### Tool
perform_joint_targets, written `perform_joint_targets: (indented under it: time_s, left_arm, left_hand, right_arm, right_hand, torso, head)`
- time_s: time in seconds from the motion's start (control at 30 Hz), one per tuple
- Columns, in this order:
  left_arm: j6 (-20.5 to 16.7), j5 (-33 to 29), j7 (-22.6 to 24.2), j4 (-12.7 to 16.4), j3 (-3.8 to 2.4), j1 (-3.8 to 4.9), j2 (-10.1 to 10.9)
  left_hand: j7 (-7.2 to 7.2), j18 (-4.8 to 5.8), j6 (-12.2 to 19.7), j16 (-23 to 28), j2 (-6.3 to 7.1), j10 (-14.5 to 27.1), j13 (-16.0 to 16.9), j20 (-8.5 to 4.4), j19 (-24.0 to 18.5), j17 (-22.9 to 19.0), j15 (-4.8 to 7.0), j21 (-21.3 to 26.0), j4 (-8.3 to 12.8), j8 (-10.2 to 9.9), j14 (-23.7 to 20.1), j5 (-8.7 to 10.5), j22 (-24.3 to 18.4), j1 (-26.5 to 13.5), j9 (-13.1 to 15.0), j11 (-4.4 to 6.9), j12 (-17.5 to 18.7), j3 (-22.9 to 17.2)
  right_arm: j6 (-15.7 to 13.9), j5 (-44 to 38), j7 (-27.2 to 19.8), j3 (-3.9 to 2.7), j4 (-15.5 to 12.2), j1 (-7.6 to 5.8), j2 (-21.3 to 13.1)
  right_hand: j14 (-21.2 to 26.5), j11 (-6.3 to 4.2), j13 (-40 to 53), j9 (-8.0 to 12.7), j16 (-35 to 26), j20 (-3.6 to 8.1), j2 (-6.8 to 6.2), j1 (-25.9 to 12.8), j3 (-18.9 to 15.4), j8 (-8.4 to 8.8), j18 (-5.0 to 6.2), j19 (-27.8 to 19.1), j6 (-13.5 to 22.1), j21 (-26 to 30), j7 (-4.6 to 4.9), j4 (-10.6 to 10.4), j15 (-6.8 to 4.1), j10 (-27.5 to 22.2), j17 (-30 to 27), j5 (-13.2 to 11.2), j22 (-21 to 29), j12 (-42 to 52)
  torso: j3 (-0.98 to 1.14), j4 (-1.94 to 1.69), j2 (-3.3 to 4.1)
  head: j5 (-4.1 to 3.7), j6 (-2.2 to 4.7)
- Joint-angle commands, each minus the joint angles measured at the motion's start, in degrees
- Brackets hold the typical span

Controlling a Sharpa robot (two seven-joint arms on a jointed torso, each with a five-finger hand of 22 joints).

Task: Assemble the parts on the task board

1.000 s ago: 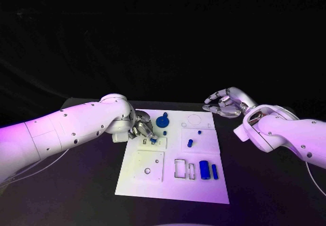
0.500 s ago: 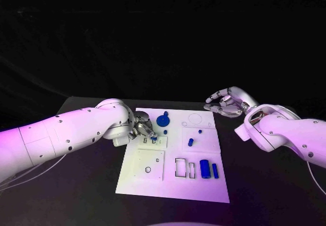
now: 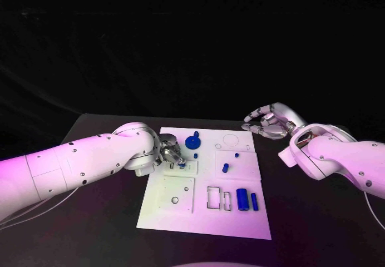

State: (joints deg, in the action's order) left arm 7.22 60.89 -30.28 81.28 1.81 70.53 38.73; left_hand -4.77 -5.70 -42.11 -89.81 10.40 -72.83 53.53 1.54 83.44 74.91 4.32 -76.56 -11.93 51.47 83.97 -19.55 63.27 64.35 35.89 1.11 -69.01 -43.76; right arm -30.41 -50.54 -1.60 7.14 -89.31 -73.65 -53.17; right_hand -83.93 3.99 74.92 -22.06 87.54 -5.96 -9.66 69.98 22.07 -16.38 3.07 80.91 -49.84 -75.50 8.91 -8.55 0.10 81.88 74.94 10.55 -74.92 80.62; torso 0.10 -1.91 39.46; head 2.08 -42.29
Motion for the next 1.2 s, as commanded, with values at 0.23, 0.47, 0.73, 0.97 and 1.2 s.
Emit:
perform_joint_targets:
  time_s: [0.23,0.47,0.73,0.97,1.2]
  left_arm:
    - [1.49,2.92,0.29,0.17,-0.03,-0.14,0.04]
    - [1.99,4.07,0.23,-0.12,-0.02,-0.24,-0.13]
    - [2.38,4.67,0.18,-0.52,-0.02,-0.62,-0.39]
    - [3.14,4.66,0.12,-0.41,-0.02,-0.75,-0.44]
    - [3.99,4.65,0.05,-0.34,-0.02,-0.79,-0.38]
  left_hand:
    - [1.28,0.95,-1.78,-0.19,0.06,-0.40,-0.14,-0.42,0.02,15.09,0.39,-0.38,10.31,0.47,6.03,-1.20,0.30,-0.74,0.12,-0.05,0.15,-9.75]
    - [1.31,0.97,-1.82,-0.19,0.10,-0.50,-0.06,-0.44,0.05,15.09,0.41,-0.45,10.34,0.53,6.03,-1.47,0.44,-0.82,0.16,-0.02,0.09,-9.69]
    - [1.32,0.98,-1.85,-0.19,0.13,-0.57,0.06,-0.45,0.08,15.09,0.42,-0.49,10.34,0.56,6.03,-1.54,0.52,-0.86,0.17,-0.02,0.01,-9.66]
    - [1.33,1.04,-1.87,-0.19,0.16,-0.68,0.24,-0.45,0.15,15.09,0.43,-0.63,10.35,0.59,6.03,-1.60,0.80,-0.90,0.19,0.00,-0.10,-9.61]
    - [1.35,1.08,-1.89,-0.19,0.21,-0.74,0.32,-0.45,0.20,15.09,0.44,-0.73,10.37,0.63,6.03,-1.65,1.01,-0.94,0.22,0.01,-0.16,-9.55]
  right_arm:
    - [0.82,0.10,-0.30,0.02,0.02,0.13,0.02]
    - [0.81,0.15,-0.38,0.03,0.06,0.19,0.05]
    - [0.78,0.19,-0.43,0.03,0.09,0.22,0.06]
    - [0.51,0.18,-0.38,0.04,0.10,0.26,0.08]
    - [0.46,0.17,-0.33,0.04,0.10,0.31,0.08]
  right_hand:
    - [-4.17,0.10,4.84,-0.08,-0.31,-0.04,-0.27,-0.32,-0.19,-0.27,0.85,-0.24,0.23,0.33,-0.02,-0.45,-0.16,-0.22,6.86,0.35,-2.67,-0.28]
    - [-4.16,0.10,4.84,-0.10,-0.33,-0.04,-0.20,-0.41,-0.23,-0.29,0.86,-0.27,0.22,0.38,-0.03,-0.58,-0.16,-0.21,6.83,0.38,-2.63,-0.28]
    - [-4.17,0.10,4.89,-0.12,-0.33,-0.04,-0.18,-0.45,-0.25,-0.30,0.86,-0.25,0.21,0.37,-0.03,-0.64,-0.16,-0.17,6.83,0.40,-2.65,-0.23]
    - [-4.17,0.09,4.82,-0.16,-0.32,-0.03,-0.12,-0.54,-0.30,-0.35,0.88,-0.29,0.18,0.45,-0.05,-0.79,-0.17,-0.21,6.85,0.52,-2.59,-0.29]
    - [-4.17,0.07,4.81,-0.18,-0.34,-0.03,-0.09,-0.58,-0.32,-0.37,0.88,-0.30,0.17,0.50,-0.06,-0.87,-0.17,-0.22,6.82,0.61,-2.56,-0.30]
  torso:
    - [0.02,-0.01,0.06]
    - [0.00,-0.04,0.06]
    - [-0.03,0.02,0.09]
    - [0.00,0.03,0.09]
    - [0.01,-0.01,0.09]
  head:
    - [0.04,0.09]
    - [0.02,0.03]
    - [-0.15,-0.01]
    - [-0.20,-0.06]
    - [-0.17,-0.20]
